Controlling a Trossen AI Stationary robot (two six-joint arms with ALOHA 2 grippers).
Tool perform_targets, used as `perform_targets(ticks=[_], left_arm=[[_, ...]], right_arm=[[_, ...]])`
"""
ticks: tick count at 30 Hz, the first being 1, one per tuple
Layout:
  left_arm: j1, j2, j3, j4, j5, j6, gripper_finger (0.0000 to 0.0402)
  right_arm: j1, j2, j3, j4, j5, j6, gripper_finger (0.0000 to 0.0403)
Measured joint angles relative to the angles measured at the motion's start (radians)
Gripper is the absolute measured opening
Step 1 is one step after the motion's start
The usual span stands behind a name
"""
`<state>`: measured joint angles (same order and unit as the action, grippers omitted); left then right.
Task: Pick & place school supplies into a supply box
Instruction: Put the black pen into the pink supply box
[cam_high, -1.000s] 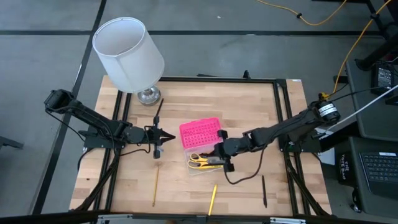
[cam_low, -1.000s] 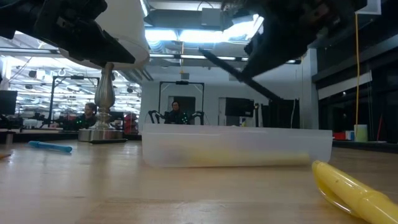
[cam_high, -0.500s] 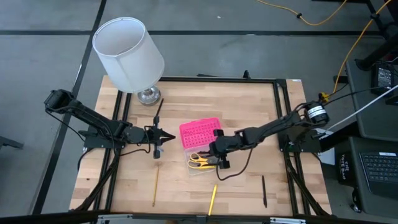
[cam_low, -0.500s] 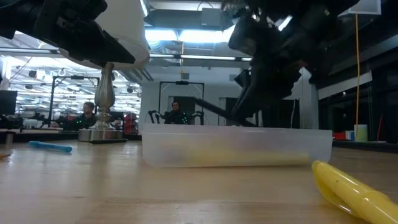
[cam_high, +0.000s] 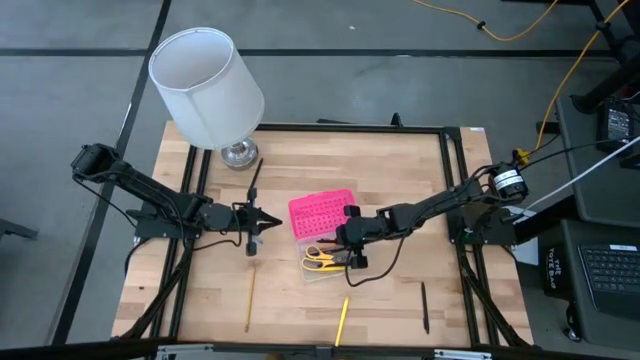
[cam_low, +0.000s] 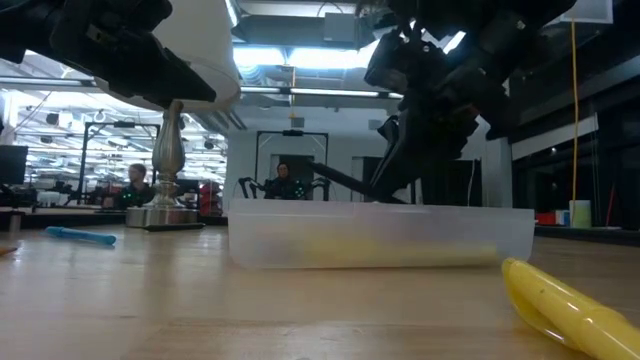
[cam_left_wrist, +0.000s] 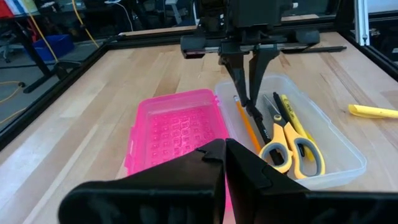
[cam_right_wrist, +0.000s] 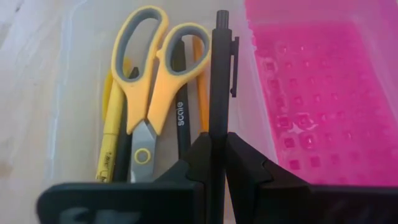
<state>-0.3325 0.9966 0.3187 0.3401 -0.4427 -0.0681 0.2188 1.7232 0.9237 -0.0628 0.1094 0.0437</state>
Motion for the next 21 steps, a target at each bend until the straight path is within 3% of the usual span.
perform_targets(ticks=[10, 21], left_arm=[[0.0, 0.0, 0.0, 0.0, 0.0, -0.079, 0.0006], [0.0, 0.0, 0.0, 0.0, 0.049, -0.112, 0.0006]], right_arm=[[0.0, 0.0, 0.0, -0.008, 0.002, 0.0, 0.0041], [-0.021, 0.0, 0.0, -0.008, 0.003, 0.004, 0.0109]])
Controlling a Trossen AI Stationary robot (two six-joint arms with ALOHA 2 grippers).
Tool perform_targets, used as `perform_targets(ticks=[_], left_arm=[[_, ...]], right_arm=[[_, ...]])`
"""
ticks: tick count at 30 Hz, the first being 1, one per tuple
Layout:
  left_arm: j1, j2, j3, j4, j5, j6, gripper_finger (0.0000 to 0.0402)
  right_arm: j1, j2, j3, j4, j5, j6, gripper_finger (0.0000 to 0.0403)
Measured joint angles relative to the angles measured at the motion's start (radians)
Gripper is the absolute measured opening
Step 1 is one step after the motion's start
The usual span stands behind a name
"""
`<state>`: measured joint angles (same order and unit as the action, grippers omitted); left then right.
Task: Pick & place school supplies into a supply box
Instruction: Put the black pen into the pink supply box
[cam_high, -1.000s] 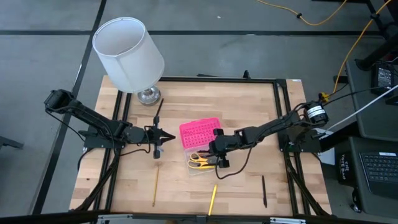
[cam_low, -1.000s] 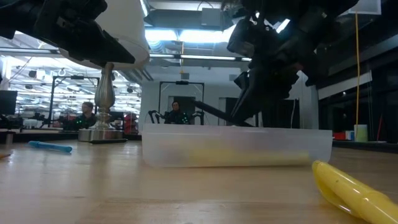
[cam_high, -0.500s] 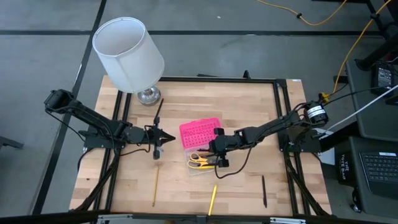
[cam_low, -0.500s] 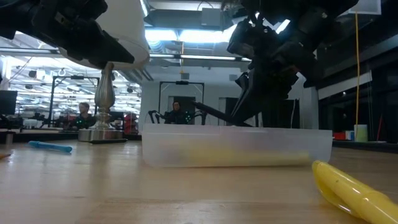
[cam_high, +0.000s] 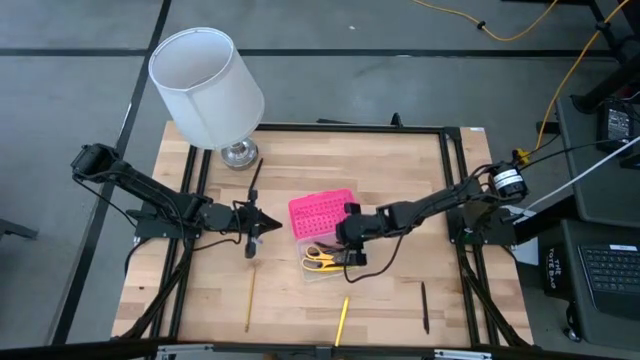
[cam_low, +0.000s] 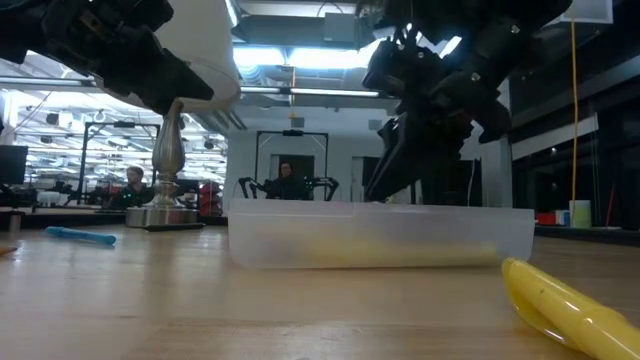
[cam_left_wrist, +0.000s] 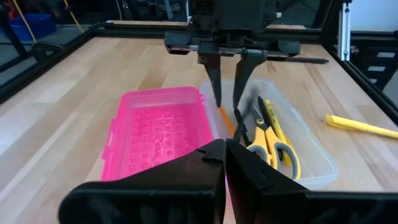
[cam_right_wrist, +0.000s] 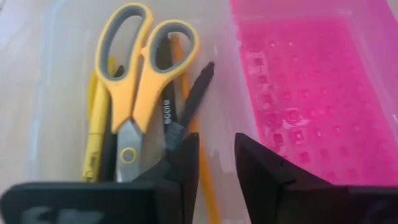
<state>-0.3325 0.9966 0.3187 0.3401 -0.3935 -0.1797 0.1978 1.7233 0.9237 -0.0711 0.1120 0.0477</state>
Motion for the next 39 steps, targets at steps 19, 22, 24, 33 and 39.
perform_targets(ticks=[19, 22, 24, 33, 39], left_arm=[[0.0, 0.0, 0.0, 0.004, 0.001, 0.025, 0.0006], [0.0, 0.0, 0.0, 0.001, -0.004, 0.024, 0.0006], [0.0, 0.0, 0.0, -0.001, -0.045, -0.025, 0.0006], [0.002, 0.009, 0.0, -0.213, -0.193, -0.236, 0.0003], [0.06, 0.041, 0.0, -0.315, -0.257, -0.386, 0.0003]], right_arm=[[-0.061, -0.214, 0.051, -0.069, -0.001, -0.262, 0.0091], [-0.097, -0.238, 0.02, 0.001, -0.002, -0.289, 0.0057], [-0.126, -0.237, -0.019, 0.083, -0.038, -0.308, 0.0028], [-0.216, -0.23, -0.188, 0.335, -0.139, -0.285, 0.0015], [-0.242, -0.23, -0.208, 0.353, -0.14, -0.29, 0.0007]])
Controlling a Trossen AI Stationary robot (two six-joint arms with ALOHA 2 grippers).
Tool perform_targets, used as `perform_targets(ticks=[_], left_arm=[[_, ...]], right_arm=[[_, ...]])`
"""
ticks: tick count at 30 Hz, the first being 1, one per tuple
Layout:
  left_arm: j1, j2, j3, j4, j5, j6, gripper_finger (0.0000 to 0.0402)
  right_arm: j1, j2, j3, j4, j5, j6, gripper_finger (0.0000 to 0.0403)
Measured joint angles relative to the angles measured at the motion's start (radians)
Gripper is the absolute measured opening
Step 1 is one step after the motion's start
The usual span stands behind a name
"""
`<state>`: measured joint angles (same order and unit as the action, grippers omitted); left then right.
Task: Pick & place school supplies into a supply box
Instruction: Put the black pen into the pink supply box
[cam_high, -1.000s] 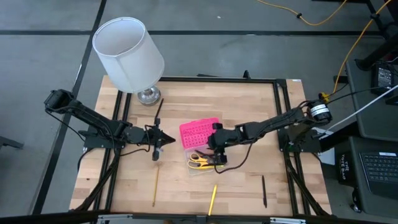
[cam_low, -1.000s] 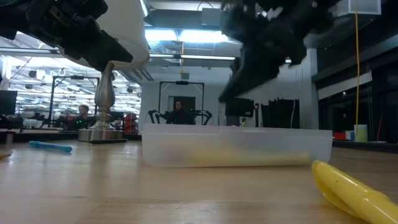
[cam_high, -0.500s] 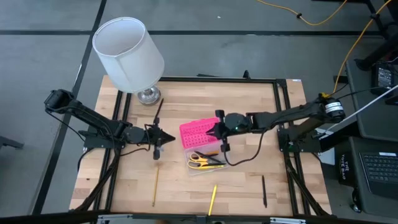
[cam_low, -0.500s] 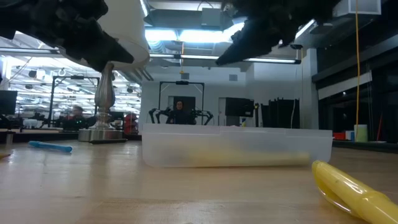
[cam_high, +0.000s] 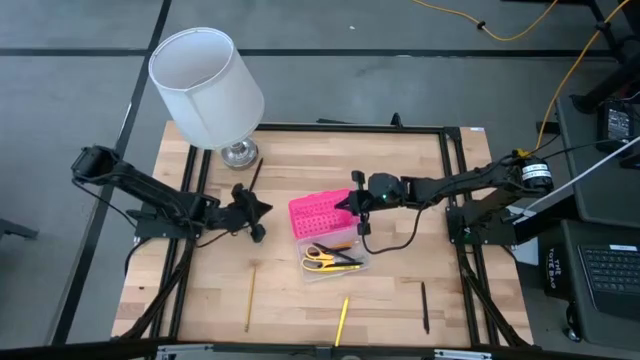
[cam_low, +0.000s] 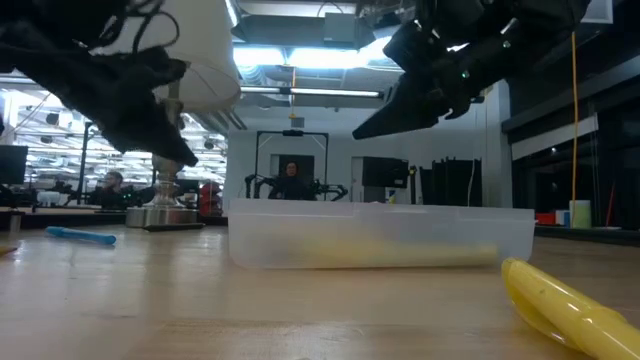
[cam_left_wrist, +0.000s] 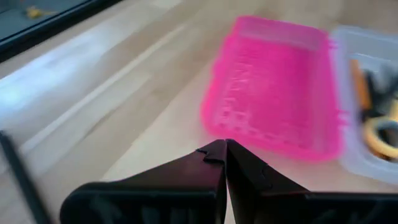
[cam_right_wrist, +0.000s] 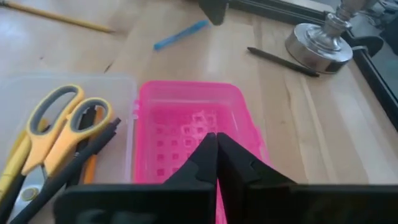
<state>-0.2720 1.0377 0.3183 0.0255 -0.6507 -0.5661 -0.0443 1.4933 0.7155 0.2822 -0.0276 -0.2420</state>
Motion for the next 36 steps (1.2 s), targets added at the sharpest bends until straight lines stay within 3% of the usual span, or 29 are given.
perform_targets(ticks=[5, 11, 19, 26, 32, 36], left_arm=[[0.095, 0.017, 0.0, -0.007, -0.005, -0.06, 0.0003], [0.205, 0.023, 0.0, -0.067, -0.004, -0.112, 0.0003], [0.322, 0.023, 0.0, -0.075, -0.002, -0.102, 0.0004], [0.413, 0.023, 0.0, -0.083, 0.137, -0.104, 0.0005], [0.47, 0.023, 0.0, -0.135, 0.151, -0.096, 0.0038], [0.488, 0.023, 0.0, -0.15, 0.148, -0.083, 0.0075]], right_arm=[[-0.016, 0.0, 0.0, 0.005, 0.0, -0.002, 0.0021], [-0.04, 0.0, 0.0, 0.02, 0.0, -0.013, 0.0008], [-0.065, 0.0, 0.0, 0.044, 0.0, -0.028, 0.0021], [-0.067, 0.0, 0.0, 0.043, -0.001, -0.024, 0.0017], [-0.067, 0.0, 0.0, 0.04, -0.001, -0.023, 0.0005], [-0.067, 0.0, 0.0, 0.04, -0.001, -0.022, 0.0017]])
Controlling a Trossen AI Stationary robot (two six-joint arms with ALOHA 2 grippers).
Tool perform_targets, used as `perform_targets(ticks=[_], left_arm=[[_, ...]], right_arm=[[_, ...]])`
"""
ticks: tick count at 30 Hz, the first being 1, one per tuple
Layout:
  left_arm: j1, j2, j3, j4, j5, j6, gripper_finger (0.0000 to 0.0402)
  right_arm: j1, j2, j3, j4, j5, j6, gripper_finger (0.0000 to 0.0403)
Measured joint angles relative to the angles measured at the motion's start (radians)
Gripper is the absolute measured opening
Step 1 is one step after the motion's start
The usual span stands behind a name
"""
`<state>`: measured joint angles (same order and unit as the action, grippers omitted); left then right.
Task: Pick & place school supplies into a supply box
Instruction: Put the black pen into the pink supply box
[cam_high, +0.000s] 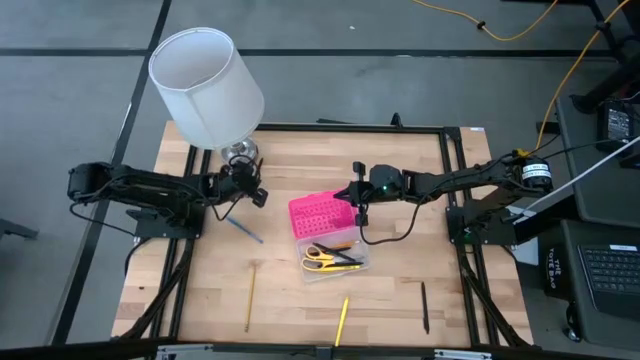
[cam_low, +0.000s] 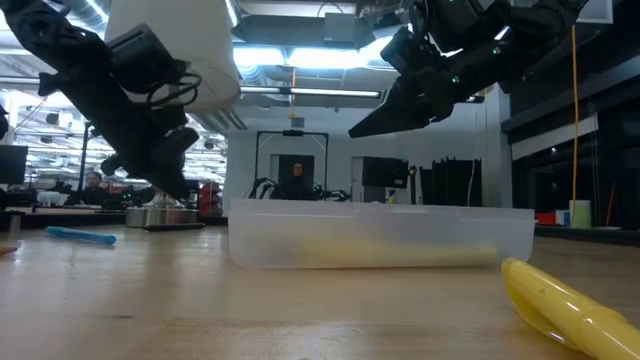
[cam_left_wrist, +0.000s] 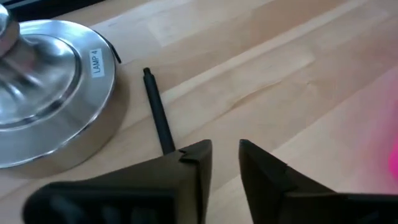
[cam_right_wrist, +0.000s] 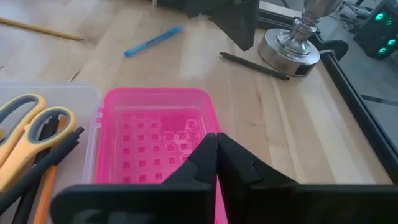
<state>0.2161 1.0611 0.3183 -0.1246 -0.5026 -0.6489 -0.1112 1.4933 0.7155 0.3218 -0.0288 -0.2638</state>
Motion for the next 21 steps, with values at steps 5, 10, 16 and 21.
perform_targets(ticks=[5, 10, 16, 21], left_arm=[[0.02, 0.0, 0.0, 0.0, 0.0, 0.025, 0.0117], [0.039, 0.0, 0.0, -0.018, 0.005, 0.046, 0.0149], [0.055, 0.0, 0.0, -0.029, -0.003, 0.06, 0.0172], [0.057, 0.0, 0.0, -0.037, 0.001, 0.06, 0.0176]], right_arm=[[0.0, 0.0, 0.0, 0.0, 0.0, 0.0, 0.0022], [0.0, 0.0, 0.0, -0.013, -0.002, 0.0, 0.0007], [0.0, 0.0, 0.0, -0.013, -0.002, 0.0, 0.0013], [0.0, 0.0, 0.0, -0.013, -0.002, 0.001, 0.0023]])
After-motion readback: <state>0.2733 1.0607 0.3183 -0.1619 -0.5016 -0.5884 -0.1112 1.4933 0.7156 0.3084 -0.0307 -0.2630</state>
